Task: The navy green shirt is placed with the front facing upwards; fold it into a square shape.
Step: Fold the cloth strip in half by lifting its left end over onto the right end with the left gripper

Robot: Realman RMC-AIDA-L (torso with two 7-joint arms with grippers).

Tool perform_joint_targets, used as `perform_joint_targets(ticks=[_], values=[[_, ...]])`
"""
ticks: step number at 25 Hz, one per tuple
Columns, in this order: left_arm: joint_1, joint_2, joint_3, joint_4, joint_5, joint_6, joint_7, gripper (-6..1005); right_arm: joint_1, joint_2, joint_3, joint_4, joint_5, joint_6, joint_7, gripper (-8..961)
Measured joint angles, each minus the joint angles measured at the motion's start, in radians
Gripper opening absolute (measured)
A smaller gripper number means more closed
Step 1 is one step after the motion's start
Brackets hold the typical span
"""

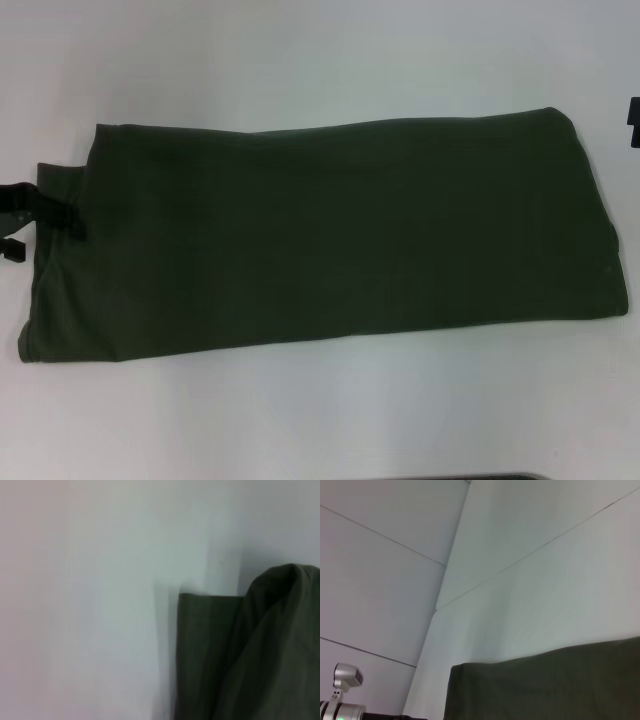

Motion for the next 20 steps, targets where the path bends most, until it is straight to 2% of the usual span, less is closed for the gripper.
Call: perform_joint_targets(ticks=[20], values=[[-0.013, -0.002, 0.001, 0.053, 0.028, -0.039, -0.002, 865, -0.002, 0.000, 0.000, 0.001, -0.002, -0.006, 0.000, 665]])
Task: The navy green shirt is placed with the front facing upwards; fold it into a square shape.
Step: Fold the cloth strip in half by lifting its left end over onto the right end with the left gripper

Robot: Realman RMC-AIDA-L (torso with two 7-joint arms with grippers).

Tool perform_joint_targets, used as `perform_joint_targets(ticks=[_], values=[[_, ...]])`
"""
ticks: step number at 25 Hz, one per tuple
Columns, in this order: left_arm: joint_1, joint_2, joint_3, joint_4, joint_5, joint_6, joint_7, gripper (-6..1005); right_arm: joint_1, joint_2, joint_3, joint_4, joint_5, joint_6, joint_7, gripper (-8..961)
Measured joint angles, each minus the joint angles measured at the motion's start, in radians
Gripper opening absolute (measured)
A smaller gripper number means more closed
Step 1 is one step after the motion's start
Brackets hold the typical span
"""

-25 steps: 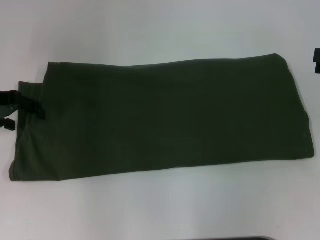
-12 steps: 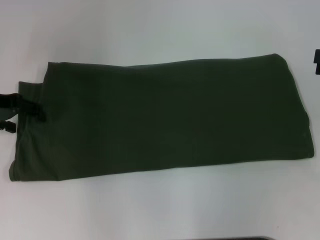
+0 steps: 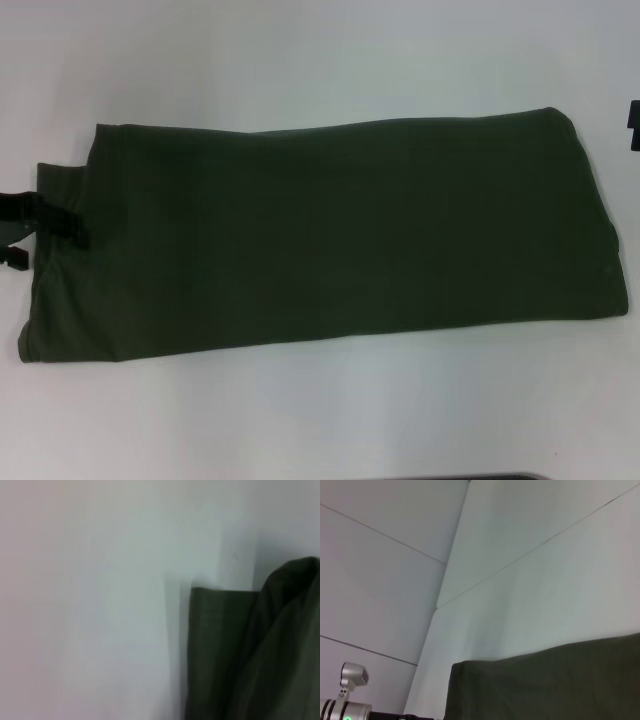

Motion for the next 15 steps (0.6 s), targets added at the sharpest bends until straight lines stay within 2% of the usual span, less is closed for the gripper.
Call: perform_joint_targets(ticks=[15], values=[[-0.011, 0.003, 0.000, 0.025, 0.002, -0.005, 0.000, 864, 0.000, 0.000, 0.000, 0.001, 0.000, 0.000, 0.001, 664]])
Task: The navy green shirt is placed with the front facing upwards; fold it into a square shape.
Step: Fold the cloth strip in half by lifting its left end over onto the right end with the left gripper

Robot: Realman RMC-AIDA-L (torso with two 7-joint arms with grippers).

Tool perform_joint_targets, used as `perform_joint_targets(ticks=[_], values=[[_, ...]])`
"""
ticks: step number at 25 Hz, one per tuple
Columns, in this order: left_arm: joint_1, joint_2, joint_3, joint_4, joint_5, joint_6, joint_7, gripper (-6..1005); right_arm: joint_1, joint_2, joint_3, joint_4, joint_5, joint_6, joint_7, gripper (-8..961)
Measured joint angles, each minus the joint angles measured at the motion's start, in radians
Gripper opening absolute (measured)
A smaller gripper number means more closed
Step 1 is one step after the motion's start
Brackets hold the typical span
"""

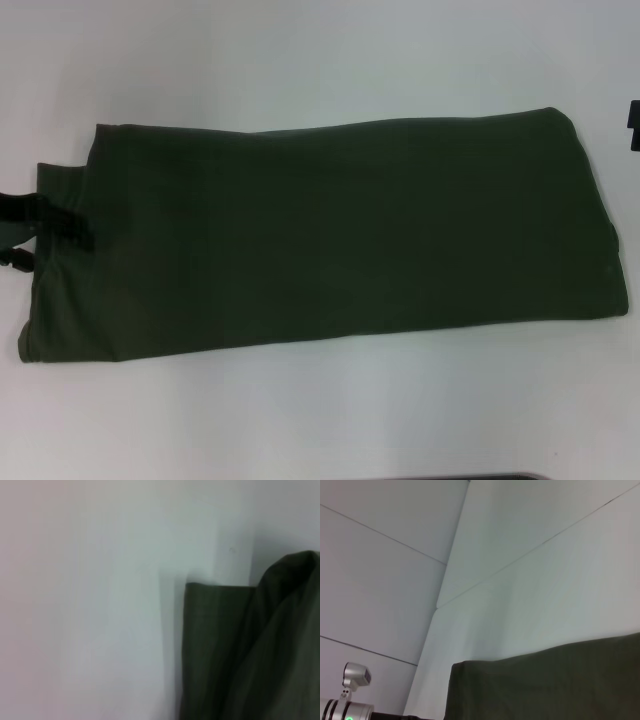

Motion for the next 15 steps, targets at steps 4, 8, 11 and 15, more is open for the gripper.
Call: perform_joint_targets(ticks=[4, 8, 11, 15], values=[[0.000, -0.001, 0.000, 0.000, 0.000, 0.000, 0.000, 864, -0.003, -0.001, 0.000, -0.001, 0.000, -0.001, 0.000, 664], [-0.001, -0.004, 0.000, 0.004, 0.000, 0.000, 0.002, 864, -0.006, -0.001, 0.001, -0.001, 0.000, -0.001, 0.000, 664], [-0.004, -0.004, 0.000, 0.012, -0.002, 0.001, 0.005, 863, -0.006, -0.001, 0.001, -0.001, 0.000, -0.001, 0.000, 664], [-0.006, -0.006, 0.000, 0.013, -0.009, 0.009, 0.007, 863, -0.008, -0.001, 0.000, -0.001, 0.000, -0.001, 0.000, 664]])
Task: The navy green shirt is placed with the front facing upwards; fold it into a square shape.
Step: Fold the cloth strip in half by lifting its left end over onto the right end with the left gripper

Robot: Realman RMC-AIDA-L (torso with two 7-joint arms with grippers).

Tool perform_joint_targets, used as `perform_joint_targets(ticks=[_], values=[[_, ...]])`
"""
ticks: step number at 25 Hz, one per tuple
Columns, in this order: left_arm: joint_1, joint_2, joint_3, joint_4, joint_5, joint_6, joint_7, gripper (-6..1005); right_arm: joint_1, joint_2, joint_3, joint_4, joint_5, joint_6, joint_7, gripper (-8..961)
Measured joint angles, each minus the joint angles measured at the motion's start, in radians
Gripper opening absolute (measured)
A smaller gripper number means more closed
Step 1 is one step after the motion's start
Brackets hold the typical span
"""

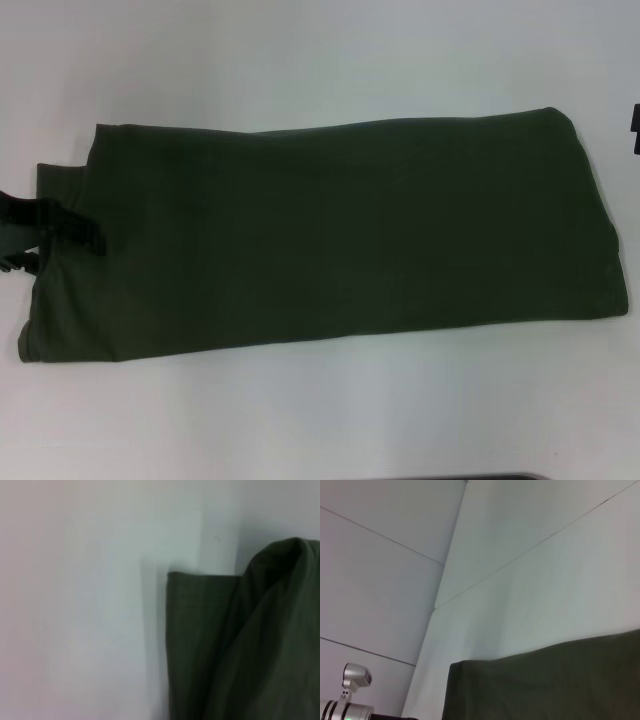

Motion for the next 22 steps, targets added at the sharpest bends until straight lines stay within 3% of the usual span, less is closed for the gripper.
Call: perform_joint_targets(ticks=[22], values=[[-0.040, -0.025, 0.000, 0.004, -0.005, 0.012, 0.005, 862, 0.000, 0.000, 0.002, -0.003, 0.000, 0.000, 0.000, 663]])
